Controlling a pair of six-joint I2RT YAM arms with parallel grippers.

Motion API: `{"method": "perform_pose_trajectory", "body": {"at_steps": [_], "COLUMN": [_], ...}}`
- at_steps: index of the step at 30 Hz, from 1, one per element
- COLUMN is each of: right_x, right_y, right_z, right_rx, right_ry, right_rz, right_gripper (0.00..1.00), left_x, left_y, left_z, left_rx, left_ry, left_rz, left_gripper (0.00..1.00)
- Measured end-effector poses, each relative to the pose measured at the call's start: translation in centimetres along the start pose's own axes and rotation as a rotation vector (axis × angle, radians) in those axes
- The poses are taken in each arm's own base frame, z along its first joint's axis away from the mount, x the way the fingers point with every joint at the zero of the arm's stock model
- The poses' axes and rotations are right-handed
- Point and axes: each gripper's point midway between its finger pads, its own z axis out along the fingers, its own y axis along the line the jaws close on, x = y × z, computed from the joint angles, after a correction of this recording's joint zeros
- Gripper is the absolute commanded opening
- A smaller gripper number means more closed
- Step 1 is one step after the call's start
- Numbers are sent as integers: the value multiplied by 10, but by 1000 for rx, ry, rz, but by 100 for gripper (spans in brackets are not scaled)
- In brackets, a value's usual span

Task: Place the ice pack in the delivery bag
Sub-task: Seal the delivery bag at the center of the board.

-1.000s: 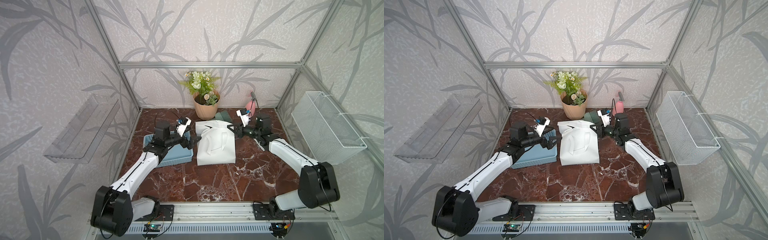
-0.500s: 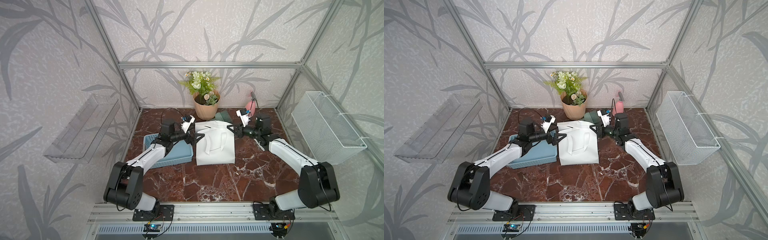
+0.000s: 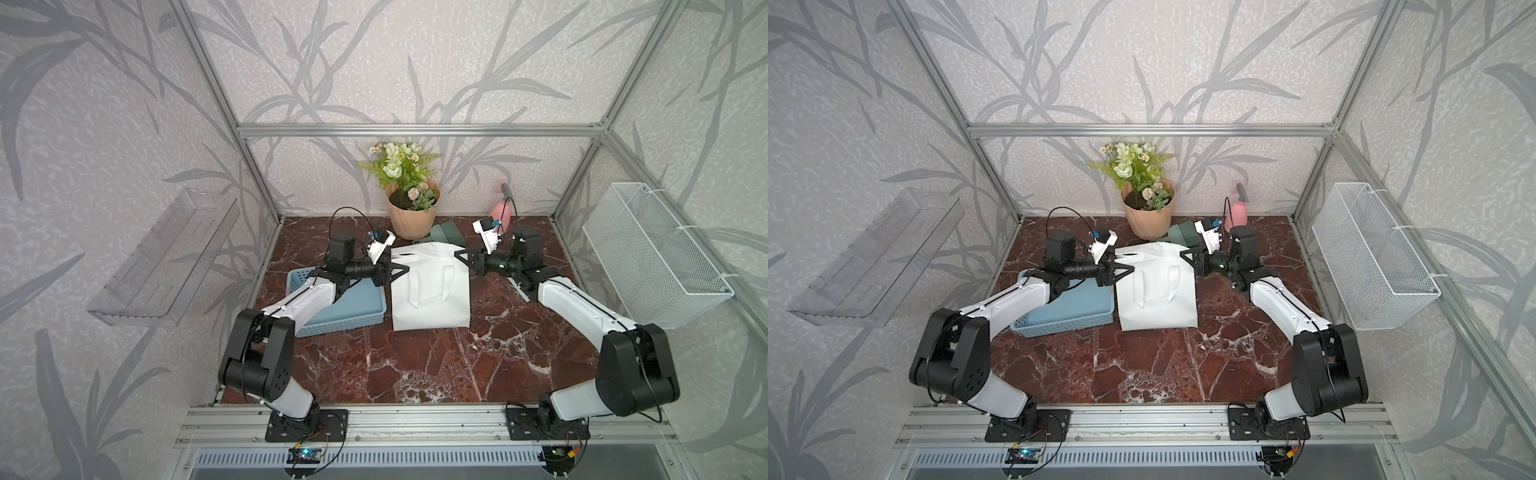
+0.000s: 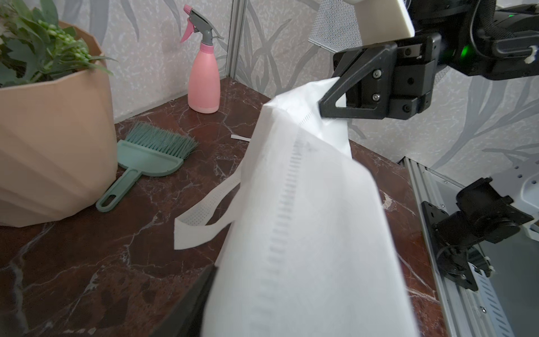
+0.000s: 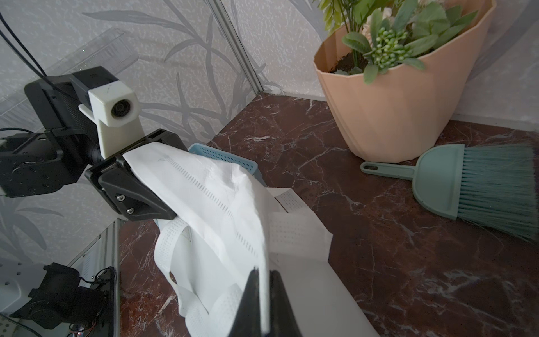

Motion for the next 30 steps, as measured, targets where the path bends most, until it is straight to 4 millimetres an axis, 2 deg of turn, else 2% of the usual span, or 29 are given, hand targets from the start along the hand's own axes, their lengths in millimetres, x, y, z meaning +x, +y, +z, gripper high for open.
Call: {"method": "perform_pose_trajectory", "body": {"at_steps": [1, 5, 10, 12, 16, 17, 18, 19, 22, 24, 30], "right_x": [0, 0, 0, 0, 1, 1, 1, 2, 3, -1, -30], "right_y": [0, -2, -3, -4, -4, -4, -3, -4, -6, -5, 11], "right_z": [0, -2, -2, -3, -3, -3, -3, -4, -6, -9, -26], "right_rx": [0, 4, 4, 3, -2, -2, -3, -3, 10, 22, 47], "right_ry": [1, -1, 0, 0, 3, 3, 4, 7, 28, 37, 21], "right_rz": [1, 4, 8, 9, 12, 12, 10, 11, 0, -18, -136], "right_gripper": [0, 0, 0, 0, 2, 14, 31, 40, 50, 53, 57], "left_x": [1, 3, 8, 9, 11, 11, 11, 11, 11, 11, 11], "left_y": [0, -3, -5, -5, -6, -7, -7, -8, -10, -10, -12], "left_z": [0, 0, 1, 1, 1, 1, 1, 1, 1, 1, 1], "left_rx": [2, 14, 31, 37, 43, 45, 49, 53, 64, 67, 72], "left_ry": [3, 9, 21, 24, 28, 28, 27, 27, 27, 27, 27], "left_rz": [-1, -10, -20, -27, -28, -28, -28, -30, -34, -35, -36], "left_gripper": [46, 23, 12, 1, 0, 0, 0, 0, 0, 0, 0]}}
